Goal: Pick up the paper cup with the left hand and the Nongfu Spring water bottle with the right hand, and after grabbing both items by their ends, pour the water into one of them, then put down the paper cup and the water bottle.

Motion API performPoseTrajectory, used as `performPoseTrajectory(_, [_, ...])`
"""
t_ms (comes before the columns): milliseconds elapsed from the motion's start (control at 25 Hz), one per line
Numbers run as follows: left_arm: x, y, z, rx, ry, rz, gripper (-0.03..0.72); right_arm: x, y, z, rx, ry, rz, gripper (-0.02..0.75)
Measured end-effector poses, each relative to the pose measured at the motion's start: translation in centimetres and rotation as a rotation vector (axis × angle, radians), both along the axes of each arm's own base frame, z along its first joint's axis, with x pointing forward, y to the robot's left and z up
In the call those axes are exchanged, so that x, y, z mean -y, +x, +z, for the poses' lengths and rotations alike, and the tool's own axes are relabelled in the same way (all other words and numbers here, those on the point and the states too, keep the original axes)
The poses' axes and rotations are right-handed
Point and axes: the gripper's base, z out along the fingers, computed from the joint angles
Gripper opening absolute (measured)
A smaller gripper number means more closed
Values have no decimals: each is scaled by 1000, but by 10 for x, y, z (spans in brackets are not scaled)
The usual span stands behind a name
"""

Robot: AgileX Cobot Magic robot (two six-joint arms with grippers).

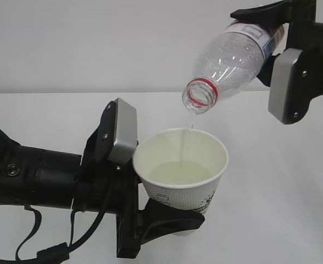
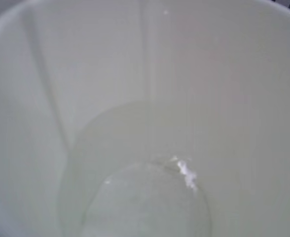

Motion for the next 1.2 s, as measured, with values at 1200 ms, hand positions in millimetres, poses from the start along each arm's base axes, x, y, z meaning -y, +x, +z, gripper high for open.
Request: performPoseTrajectory(1200, [0, 0, 0, 0, 4, 2, 524, 0, 0, 0, 26, -27, 5, 477])
